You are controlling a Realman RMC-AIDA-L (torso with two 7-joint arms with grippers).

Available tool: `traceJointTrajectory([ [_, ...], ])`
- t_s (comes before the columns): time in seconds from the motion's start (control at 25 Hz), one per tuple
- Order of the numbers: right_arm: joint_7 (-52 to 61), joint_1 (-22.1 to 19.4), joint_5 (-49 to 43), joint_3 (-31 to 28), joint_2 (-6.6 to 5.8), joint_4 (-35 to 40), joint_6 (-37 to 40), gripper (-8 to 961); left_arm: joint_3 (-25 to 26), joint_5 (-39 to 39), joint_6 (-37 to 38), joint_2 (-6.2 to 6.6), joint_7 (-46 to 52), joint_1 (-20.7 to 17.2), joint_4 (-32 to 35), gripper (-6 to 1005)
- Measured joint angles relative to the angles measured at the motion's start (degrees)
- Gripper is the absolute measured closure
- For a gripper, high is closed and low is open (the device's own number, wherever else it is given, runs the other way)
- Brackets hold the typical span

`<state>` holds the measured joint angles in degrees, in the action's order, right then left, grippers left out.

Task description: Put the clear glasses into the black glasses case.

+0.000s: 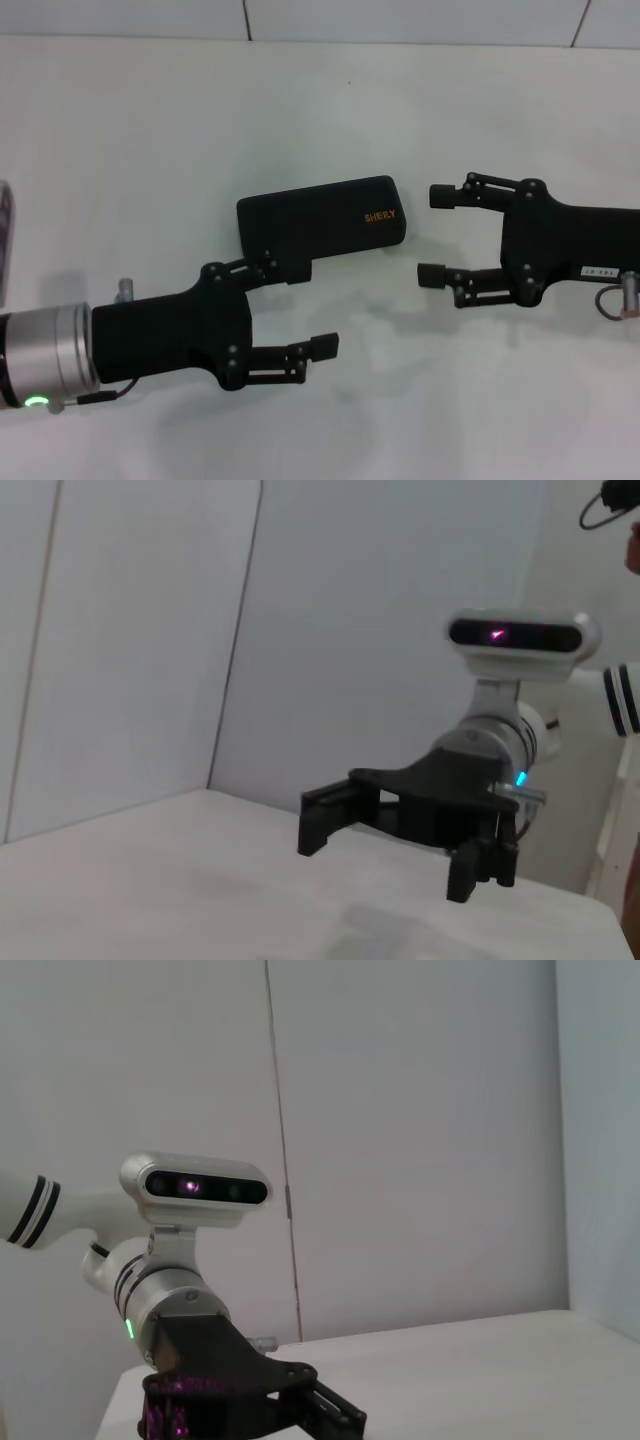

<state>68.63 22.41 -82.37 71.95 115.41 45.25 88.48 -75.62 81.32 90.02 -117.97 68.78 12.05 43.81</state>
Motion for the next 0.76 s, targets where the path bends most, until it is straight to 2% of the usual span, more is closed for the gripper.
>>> traceJointTrajectory([
  [0.2, -1.06, 0.01, -2.97, 0.20, -0.08, -0.01, 0.70, 122, -0.03, 0.62, 0.03, 0.42, 0.33, 0.13, 0.32, 125],
  [0.36, -1.16, 0.05, -5.21, 0.15, -0.21, 0.39, 1.04, 73, -0.05, 0.68, 0.06, 0.85, 0.28, 0.13, 0.37, 124],
  [0.76, -1.07, 0.63, -7.54, 0.12, -0.06, 0.64, -0.09, 73, 0.18, 1.54, -0.25, 1.08, 0.04, 0.42, 0.39, 133],
])
